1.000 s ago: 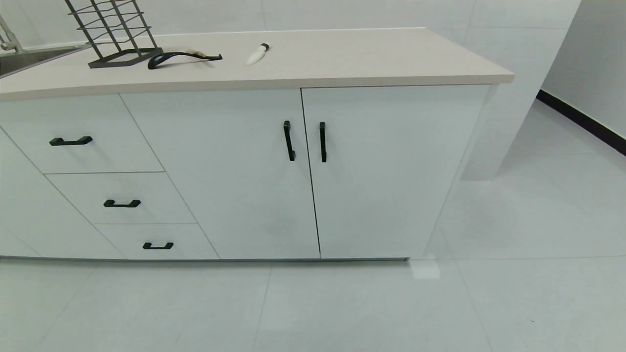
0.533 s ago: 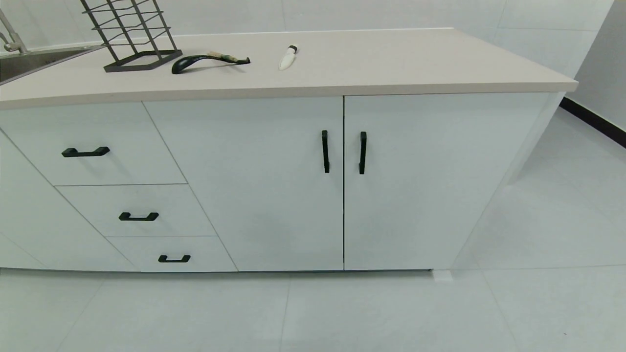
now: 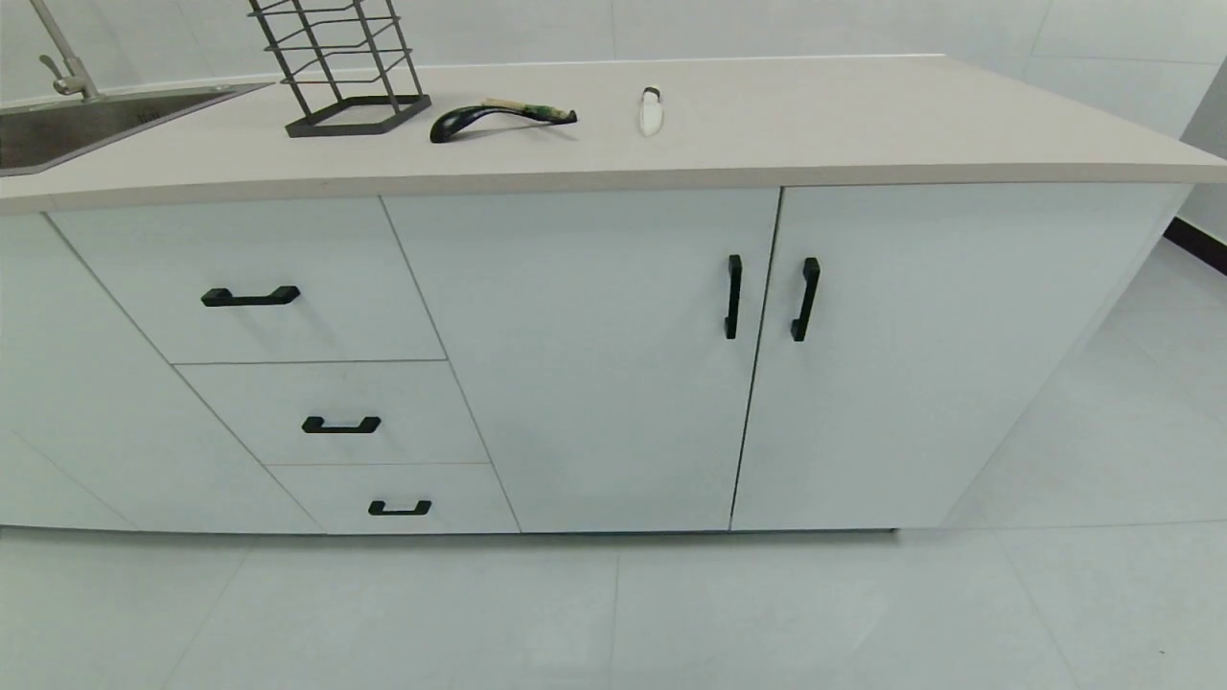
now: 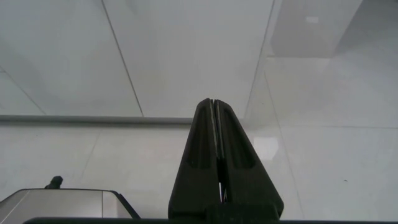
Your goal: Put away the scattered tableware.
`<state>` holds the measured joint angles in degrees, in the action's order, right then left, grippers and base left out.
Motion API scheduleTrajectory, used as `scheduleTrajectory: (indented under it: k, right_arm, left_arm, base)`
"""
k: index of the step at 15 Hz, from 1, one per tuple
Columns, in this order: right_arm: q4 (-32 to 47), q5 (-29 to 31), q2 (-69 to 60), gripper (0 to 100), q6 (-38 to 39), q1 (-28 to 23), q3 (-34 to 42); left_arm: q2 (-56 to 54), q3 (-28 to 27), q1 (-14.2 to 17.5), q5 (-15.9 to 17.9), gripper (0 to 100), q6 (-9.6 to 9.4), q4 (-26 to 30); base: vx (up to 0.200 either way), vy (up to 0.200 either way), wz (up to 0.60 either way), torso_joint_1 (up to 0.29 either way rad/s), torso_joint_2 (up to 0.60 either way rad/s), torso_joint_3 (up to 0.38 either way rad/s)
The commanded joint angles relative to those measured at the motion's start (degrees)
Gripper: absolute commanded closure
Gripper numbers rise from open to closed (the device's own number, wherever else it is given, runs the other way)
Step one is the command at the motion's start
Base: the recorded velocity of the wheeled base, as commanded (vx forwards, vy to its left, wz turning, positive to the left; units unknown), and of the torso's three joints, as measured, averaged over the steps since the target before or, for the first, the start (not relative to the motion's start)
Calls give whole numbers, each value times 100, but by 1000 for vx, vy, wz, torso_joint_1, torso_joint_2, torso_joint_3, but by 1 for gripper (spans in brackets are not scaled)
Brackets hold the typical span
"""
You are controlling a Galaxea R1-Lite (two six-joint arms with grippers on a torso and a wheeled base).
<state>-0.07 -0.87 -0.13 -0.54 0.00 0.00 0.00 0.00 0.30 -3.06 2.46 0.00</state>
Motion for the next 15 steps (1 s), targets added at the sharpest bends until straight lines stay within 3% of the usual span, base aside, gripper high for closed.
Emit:
scheduleTrajectory:
  k: [1,9,15]
  right_arm:
    - [-1,-1,13,100,-8,0,0]
    - [-1,-10,13,100,-8,0,0]
    - [-1,-10,13,100,-8,0,0]
  left_arm:
    - [0,0,5,-2,0,0,0]
    - [0,0,5,-2,0,17,0]
    - [0,0,5,-2,0,17,0]
  base:
    - [0,200,0,-2,7,2]
    - [0,200,0,2,1,-1]
    - [0,0,0,0,0,0]
